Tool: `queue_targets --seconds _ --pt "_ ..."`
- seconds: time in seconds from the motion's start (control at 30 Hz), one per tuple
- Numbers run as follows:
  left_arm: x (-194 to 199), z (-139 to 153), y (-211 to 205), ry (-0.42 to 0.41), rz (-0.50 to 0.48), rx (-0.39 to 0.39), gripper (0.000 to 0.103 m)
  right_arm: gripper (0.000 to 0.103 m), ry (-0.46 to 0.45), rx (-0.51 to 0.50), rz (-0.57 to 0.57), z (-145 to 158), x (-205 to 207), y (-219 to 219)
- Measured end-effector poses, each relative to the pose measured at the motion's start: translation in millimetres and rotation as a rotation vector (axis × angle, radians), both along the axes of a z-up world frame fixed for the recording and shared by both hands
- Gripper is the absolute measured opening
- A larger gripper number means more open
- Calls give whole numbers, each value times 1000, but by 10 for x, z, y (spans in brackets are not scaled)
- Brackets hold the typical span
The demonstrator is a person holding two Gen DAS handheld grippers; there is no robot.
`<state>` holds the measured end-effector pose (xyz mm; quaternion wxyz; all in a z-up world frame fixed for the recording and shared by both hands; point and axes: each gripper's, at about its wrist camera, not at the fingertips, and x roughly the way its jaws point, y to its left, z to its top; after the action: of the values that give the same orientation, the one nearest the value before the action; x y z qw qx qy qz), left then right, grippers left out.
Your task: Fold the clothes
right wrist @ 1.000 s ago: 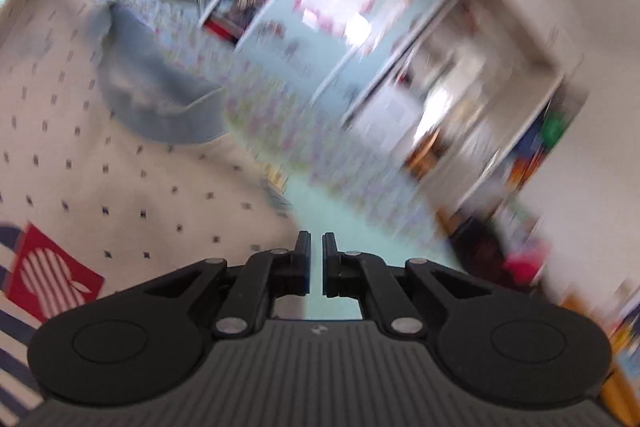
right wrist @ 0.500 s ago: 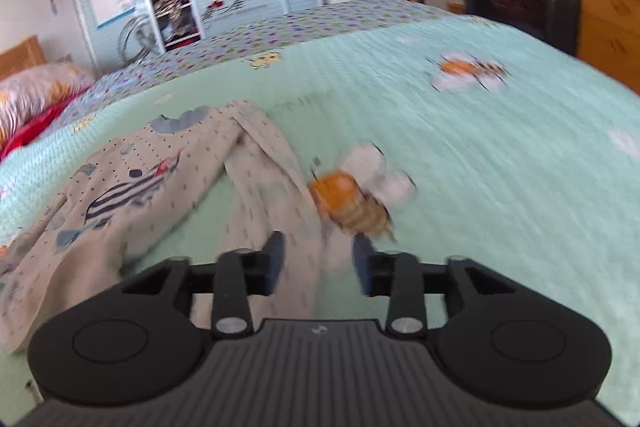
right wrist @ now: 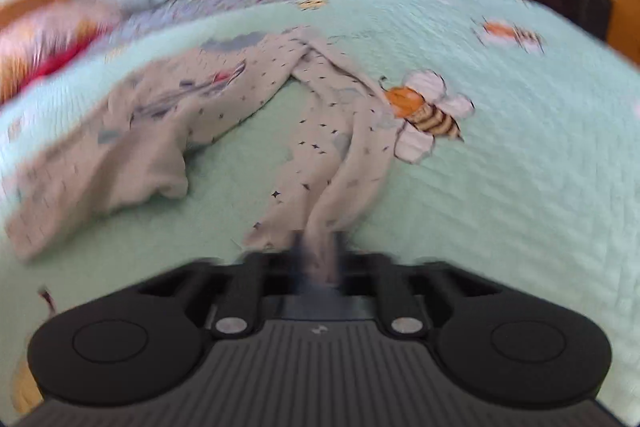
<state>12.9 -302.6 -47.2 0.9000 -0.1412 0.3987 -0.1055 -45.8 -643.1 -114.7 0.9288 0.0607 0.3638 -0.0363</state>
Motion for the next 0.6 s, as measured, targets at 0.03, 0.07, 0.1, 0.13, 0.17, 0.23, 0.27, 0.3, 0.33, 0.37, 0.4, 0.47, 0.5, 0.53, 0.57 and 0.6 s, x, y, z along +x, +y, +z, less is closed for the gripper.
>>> queue_targets --seconds 0.03,0.07,0.1,0.13,0.17,0.23,0.27,0.3,0.33,0.37,0.4,0.47,0.5,0.53,0.57,0.6 --pt "0 -8 20 1 4 4 43 6 7 -17 28 34 32 -25" --pt "0 -17 42 2 8 8 43 6 3 -58 34 93 81 -99" --pt "-6 -29 78 6 20 9 43 6 -12 -126 1 173 160 -242" --pt "0 -48 111 12 29 3 43 6 -27 -194 -31 254 238 -386" --pt "6 -67 144 19 38 -3 43 6 -41 -263 -64 334 316 -529" --pt "23 -107 198 37 53 -16 43 6 -71 -399 -129 495 473 -816" --pt "33 -121 209 41 56 -17 43 6 -85 -457 -172 572 571 -979" --pt "43 -134 220 45 59 -17 43 7 -98 -488 -242 640 722 -1191" --pt "47 -137 219 44 60 -14 43 11 -112 -518 -312 707 873 -1403" --pt "52 -138 214 43 60 -10 43 22 -112 -535 -373 758 1018 -1597" --pt "53 -133 212 40 58 -9 43 40 -78 -518 -410 763 1149 -1743" --pt "40 -121 222 24 53 -3 43 42 -58 -446 -435 761 1251 -1877" --pt "25 -110 195 9 28 13 43 43 -64 -409 -437 747 1240 -1870" --pt "9 -98 169 -6 2 30 43 43 -74 -398 -448 709 1183 -1787" --pt "-7 -87 143 -21 -24 46 43 44 -87 -375 -451 671 1110 -1692" --pt "-22 -76 116 -35 -49 63 43 46 -105 -324 -434 632 994 -1564"
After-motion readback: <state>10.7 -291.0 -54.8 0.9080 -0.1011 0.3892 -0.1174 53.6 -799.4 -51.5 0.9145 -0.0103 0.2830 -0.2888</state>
